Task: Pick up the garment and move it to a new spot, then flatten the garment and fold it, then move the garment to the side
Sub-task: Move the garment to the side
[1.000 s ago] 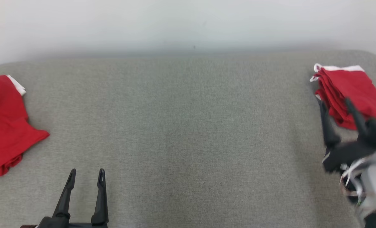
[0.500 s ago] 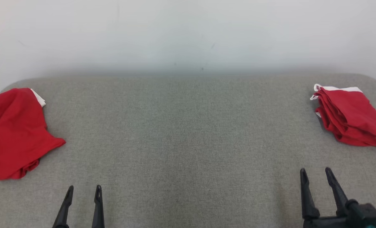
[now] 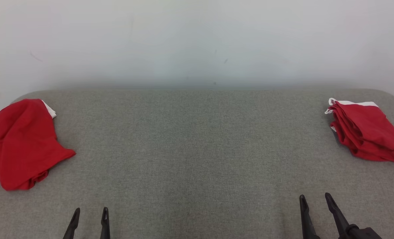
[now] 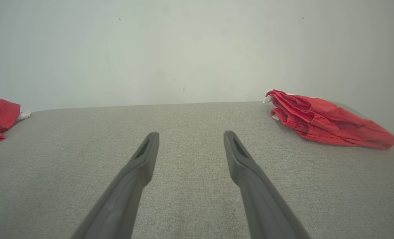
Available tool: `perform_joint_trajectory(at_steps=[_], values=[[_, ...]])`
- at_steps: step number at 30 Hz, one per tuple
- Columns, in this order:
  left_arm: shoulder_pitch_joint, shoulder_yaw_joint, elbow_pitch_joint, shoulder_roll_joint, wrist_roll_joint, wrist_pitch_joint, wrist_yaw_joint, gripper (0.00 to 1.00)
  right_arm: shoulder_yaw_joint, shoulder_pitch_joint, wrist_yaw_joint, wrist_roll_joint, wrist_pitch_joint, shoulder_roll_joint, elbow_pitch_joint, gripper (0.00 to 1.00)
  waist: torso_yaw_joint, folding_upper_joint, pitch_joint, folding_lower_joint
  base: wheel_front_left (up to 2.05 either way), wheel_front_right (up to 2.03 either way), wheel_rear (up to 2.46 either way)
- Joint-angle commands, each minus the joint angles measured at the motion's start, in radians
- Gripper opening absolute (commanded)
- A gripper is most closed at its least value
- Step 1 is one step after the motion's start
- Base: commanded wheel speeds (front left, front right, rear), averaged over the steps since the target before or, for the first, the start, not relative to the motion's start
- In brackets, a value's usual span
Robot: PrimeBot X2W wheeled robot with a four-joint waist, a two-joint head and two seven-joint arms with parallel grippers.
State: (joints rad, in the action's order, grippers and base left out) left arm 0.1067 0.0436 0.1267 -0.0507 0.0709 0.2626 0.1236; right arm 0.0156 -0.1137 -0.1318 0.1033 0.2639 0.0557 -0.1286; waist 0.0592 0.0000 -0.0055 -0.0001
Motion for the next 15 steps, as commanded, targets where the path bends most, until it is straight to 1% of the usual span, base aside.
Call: perform_joint_trajectory(at_steps=[1, 15], values=[[0.013, 0.0, 0.004, 0.001, 0.004, 0.003, 0.002, 1.0, -0.001, -0.008, 0.002, -0.006, 0.0, -0.004, -0.002, 1.0, 0.002, 0.0, -0.002, 0.0001, 0.0, 0.0, 0.0], [0.013, -0.007, 0.014, -0.001, -0.023, 0.003, 0.007, 1.0, -0.008, -0.009, 0.002, 0.002, 0.0, -0.007, -0.025, 1.0, 0.004, 0.0, -0.007, 0.0001, 0.0, 0.0, 0.0]])
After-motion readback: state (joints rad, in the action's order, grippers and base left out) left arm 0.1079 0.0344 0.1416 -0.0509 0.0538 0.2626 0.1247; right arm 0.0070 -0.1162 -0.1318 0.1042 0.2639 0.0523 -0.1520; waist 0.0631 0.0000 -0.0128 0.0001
